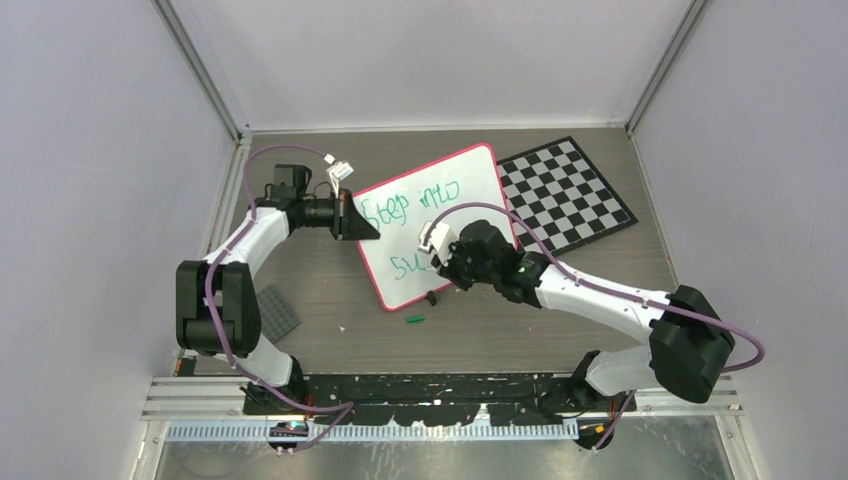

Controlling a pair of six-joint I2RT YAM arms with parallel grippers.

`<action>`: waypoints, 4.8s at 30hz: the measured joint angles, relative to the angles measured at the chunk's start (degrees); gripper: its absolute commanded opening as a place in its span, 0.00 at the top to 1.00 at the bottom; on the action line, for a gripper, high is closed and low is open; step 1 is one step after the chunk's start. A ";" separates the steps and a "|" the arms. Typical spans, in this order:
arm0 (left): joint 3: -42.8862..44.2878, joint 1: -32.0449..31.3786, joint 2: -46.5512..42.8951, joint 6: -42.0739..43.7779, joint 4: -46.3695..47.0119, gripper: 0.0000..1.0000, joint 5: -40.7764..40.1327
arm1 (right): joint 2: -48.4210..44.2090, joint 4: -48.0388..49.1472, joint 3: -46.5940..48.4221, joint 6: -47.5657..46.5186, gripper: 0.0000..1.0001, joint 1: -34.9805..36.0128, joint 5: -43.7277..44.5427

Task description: Write a sentence on the whiteboard

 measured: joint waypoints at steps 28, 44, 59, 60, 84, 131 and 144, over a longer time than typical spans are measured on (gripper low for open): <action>4.72 0.28 3.15 7.39 -8.66 1.00 1.33 | -5.66 -2.21 1.03 5.03 1.00 -3.58 0.52; 3.61 0.17 2.19 6.12 -7.10 1.00 1.03 | -5.33 -0.79 0.31 4.44 1.00 -3.39 0.46; 3.61 0.04 2.14 5.90 -6.97 1.00 0.87 | -0.50 2.60 1.68 4.31 1.00 -0.42 0.28; 3.61 0.04 2.14 5.90 -6.97 1.00 0.87 | -0.33 2.64 1.77 4.31 1.00 -0.35 0.28; 3.63 0.02 2.14 6.10 -6.99 1.00 0.83 | 0.50 5.55 1.62 2.97 1.00 -0.17 2.67; 4.39 0.00 2.54 7.58 -8.35 1.00 0.90 | -0.42 2.93 2.14 2.60 1.00 -0.50 4.44; 4.68 -0.04 2.60 7.76 -8.79 1.00 0.87 | -2.64 3.37 2.12 2.32 1.00 -0.85 5.27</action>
